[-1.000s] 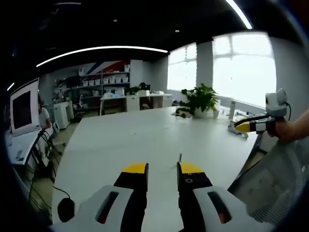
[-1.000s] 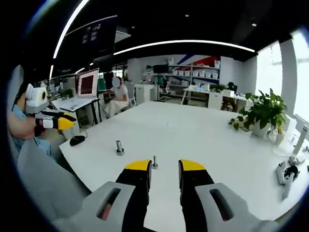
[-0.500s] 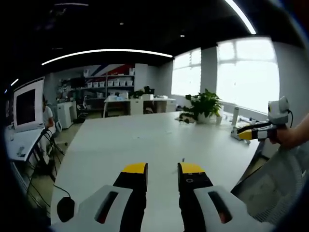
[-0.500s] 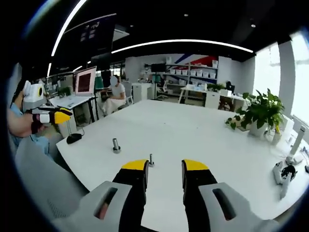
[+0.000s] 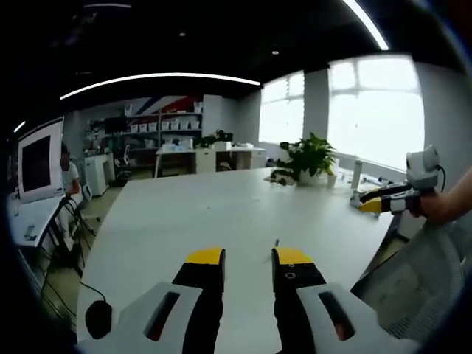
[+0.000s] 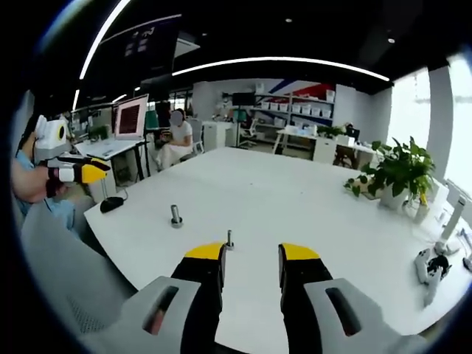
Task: Place the washer onto the threaded stud by aligning its center hole with the stud, sliding it down to the base, and recovering from edge contact or off-axis alignment until the washer reaches the visible bottom stop.
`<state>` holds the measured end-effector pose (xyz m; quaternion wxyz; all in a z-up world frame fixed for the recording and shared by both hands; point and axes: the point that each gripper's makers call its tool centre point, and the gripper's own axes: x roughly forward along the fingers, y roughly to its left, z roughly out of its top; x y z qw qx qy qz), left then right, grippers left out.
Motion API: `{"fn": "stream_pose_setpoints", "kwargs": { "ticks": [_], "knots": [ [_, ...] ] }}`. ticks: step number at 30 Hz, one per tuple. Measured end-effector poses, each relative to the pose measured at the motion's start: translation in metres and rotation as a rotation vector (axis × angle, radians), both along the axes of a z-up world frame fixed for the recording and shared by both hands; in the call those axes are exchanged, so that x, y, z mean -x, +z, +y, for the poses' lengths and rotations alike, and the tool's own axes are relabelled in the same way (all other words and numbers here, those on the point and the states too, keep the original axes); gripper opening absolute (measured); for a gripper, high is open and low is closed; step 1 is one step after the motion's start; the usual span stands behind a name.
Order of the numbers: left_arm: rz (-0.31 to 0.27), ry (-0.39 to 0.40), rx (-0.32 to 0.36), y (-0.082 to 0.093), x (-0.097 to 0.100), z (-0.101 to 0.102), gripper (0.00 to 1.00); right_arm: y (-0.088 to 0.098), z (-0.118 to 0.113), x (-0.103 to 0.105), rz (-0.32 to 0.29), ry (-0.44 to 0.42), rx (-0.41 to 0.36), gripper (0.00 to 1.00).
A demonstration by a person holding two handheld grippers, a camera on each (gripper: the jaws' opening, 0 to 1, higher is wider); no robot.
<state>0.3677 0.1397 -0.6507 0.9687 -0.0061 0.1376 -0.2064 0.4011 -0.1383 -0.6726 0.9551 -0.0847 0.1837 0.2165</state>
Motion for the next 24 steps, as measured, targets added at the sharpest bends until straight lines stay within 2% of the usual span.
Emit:
{"fn": "stream_pose_setpoints", "kwargs": {
  "ticks": [13,24],
  "knots": [
    [0.013,0.009,-0.023,-0.0042,-0.0001,0.0021,0.23,-0.0029,0.0004,0.0007,0.004,0.008,0.017,0.31],
    [0.001,0.021,-0.031,-0.0027,-0.0002,0.0053,0.23,-0.0061,0.0035,0.0008,0.015,0.023,0.034,0.31]
  ]
}}
